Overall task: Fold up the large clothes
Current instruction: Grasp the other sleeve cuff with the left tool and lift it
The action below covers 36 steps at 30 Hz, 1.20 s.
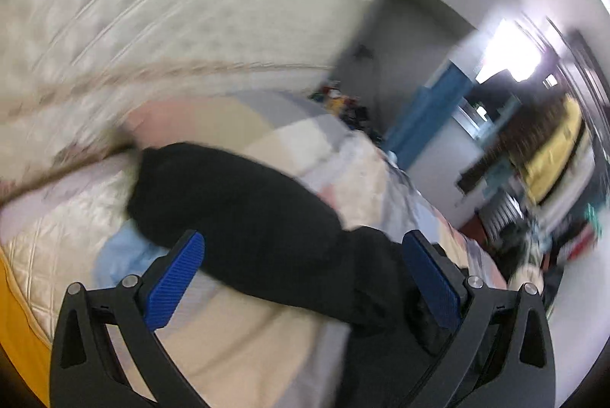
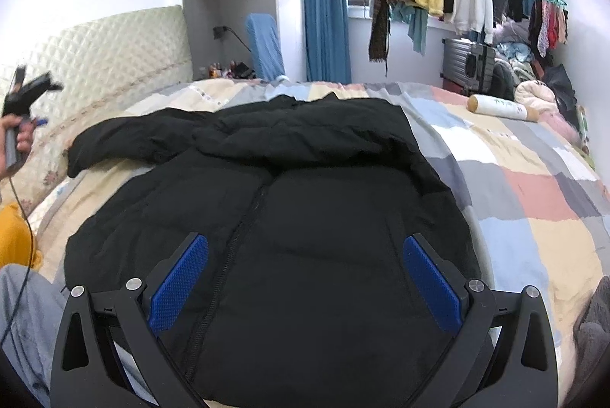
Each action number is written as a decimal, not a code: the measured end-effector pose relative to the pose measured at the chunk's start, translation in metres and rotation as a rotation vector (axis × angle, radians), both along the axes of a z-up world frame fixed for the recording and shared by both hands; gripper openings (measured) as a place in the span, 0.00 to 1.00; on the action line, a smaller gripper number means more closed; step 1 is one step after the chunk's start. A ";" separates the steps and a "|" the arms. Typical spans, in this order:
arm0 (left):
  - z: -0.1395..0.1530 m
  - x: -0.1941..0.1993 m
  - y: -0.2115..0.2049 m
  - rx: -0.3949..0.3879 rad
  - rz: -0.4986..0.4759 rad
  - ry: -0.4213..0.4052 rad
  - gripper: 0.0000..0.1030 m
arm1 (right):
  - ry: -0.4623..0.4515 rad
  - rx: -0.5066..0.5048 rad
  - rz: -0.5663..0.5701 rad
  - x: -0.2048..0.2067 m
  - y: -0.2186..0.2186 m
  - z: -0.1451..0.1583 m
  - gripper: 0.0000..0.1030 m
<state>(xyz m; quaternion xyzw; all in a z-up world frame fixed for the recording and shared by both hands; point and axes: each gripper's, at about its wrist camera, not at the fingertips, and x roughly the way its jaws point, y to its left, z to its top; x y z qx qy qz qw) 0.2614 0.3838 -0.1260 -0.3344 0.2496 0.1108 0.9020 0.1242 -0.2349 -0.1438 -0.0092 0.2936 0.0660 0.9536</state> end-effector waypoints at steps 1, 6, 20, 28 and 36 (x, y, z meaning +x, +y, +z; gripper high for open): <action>-0.012 0.000 0.012 -0.027 0.021 0.010 1.00 | 0.005 0.000 -0.005 0.002 -0.001 -0.001 1.00; -0.092 0.000 0.060 -0.223 0.101 0.053 0.99 | 0.053 0.023 -0.021 0.016 0.000 -0.009 1.00; -0.194 0.053 0.098 -0.453 0.186 0.019 0.93 | 0.112 0.076 -0.097 0.049 0.006 -0.017 1.00; -0.177 0.079 0.099 -0.408 0.184 -0.041 0.55 | 0.136 0.067 -0.107 0.063 0.011 -0.021 1.00; -0.129 0.068 0.095 -0.259 0.226 -0.021 0.08 | 0.124 0.049 -0.109 0.061 0.013 -0.018 1.00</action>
